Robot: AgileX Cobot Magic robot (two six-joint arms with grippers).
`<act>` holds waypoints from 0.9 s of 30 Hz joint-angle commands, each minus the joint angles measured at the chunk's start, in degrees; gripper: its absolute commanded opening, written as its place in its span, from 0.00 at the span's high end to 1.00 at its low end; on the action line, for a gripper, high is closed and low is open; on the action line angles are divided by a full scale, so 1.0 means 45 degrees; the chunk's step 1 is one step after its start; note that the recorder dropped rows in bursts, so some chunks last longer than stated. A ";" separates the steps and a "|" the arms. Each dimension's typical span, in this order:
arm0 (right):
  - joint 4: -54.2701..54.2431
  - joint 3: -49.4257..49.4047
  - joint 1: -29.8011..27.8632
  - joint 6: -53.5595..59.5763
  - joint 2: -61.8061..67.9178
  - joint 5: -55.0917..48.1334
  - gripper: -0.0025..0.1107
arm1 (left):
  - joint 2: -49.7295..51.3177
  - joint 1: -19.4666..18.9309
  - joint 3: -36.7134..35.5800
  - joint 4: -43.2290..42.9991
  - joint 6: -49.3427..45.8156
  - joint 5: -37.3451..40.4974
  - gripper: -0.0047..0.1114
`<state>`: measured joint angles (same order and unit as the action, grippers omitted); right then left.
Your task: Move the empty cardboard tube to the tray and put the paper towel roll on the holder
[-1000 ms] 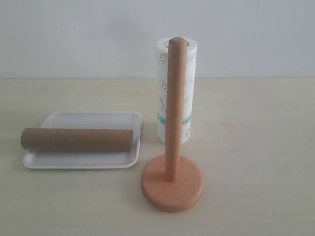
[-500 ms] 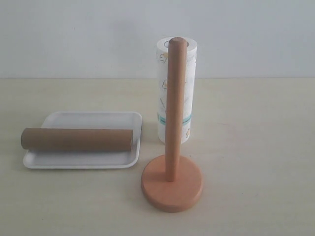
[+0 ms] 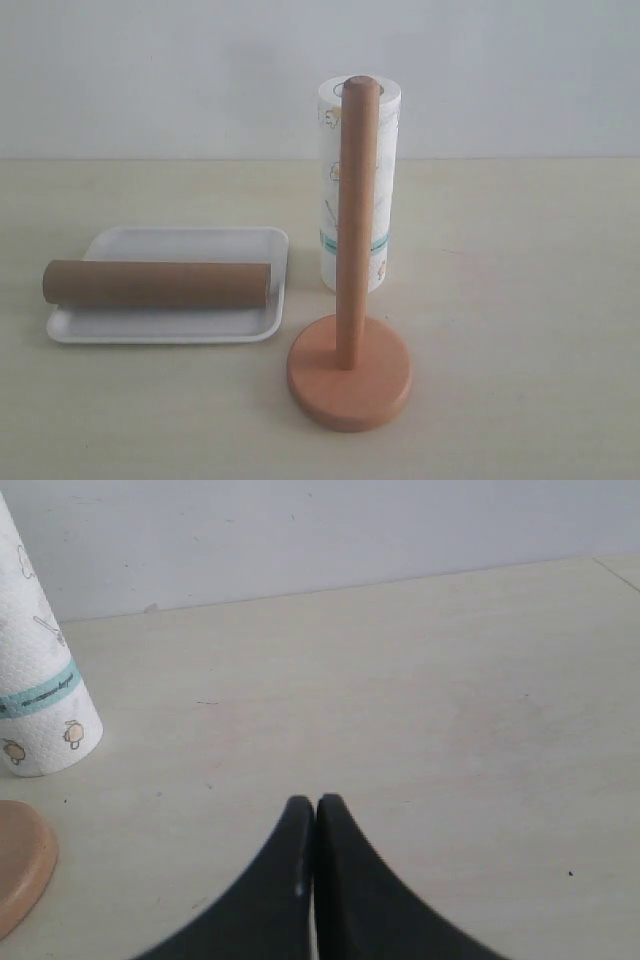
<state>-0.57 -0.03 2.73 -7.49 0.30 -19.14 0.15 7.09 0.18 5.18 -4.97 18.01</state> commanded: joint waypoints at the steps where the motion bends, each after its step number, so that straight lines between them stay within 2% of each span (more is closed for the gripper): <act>1: -0.0024 0.0006 -0.0085 0.0074 -0.0068 0.0064 0.98 | -0.0033 -0.0030 -0.0040 -0.0020 0.0159 -0.0018 0.92; 9: 0.0038 0.0006 -0.0085 0.0285 -0.0068 -0.0074 0.98 | -0.0033 -0.0030 -0.0040 -0.0020 0.0137 -0.0004 0.92; 12: -0.0144 0.0006 -0.0085 -0.0014 -0.0068 0.0779 0.98 | -0.0033 -0.0030 -0.0040 -0.0020 0.0137 -0.0004 0.92; 22: -0.4165 0.1264 -0.0085 -0.2297 -0.0068 0.1696 0.98 | -0.0033 -0.0030 -0.0040 -0.0020 0.0137 -0.0004 0.92; 27: -0.4523 0.1387 -0.0085 -0.2319 -0.0068 0.4488 0.98 | -0.0033 -0.0030 -0.0040 -0.0020 0.0137 -0.0004 0.92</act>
<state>-19.98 5.52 2.73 -17.58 0.22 -6.04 0.15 7.09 0.18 5.18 -4.97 18.01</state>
